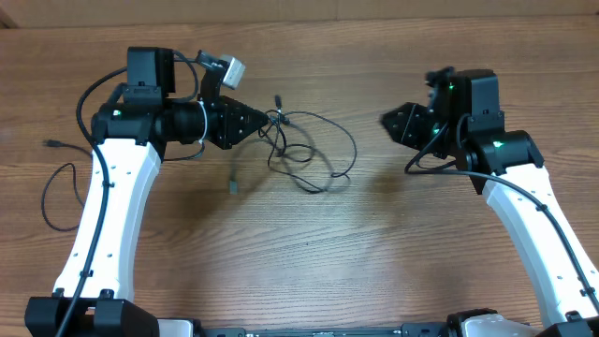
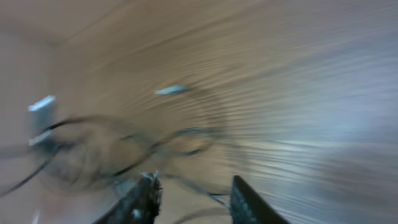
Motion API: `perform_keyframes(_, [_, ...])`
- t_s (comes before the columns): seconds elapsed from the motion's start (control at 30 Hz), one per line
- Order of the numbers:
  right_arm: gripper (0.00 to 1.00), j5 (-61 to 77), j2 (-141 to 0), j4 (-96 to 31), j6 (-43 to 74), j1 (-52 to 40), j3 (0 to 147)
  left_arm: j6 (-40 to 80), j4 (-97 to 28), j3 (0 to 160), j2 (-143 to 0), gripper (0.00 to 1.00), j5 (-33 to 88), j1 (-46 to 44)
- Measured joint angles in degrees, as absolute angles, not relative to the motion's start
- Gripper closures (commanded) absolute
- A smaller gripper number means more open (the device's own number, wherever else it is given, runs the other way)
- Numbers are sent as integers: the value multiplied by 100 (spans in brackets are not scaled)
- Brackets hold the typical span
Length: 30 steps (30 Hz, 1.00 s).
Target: Untangle cables
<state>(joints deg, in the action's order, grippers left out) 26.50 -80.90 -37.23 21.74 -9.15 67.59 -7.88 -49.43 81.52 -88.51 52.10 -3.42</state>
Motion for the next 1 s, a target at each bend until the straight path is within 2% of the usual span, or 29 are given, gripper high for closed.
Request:
perform_keyframes(0.13, [58, 3704, -8090, -3662, 1636, -1092, 6759, -755, -4705, 8152, -8851, 96, 5216, -639])
perform_keyframes(0.3, [55, 4198, -8090, -3667, 1345, -1498, 6759, -585, -4180, 8152, -8851, 96, 5229, -1061])
perform_keyframes(0.83, [56, 4121, -8090, -3535, 1216, -1922, 6759, 517, -3548, 8152, -8851, 96, 5384, -1400])
perform_keyframes(1.0, [62, 4049, -8090, -3496, 1216, -1922, 6759, 1212, -3159, 8152, -8851, 96, 5516, -1542])
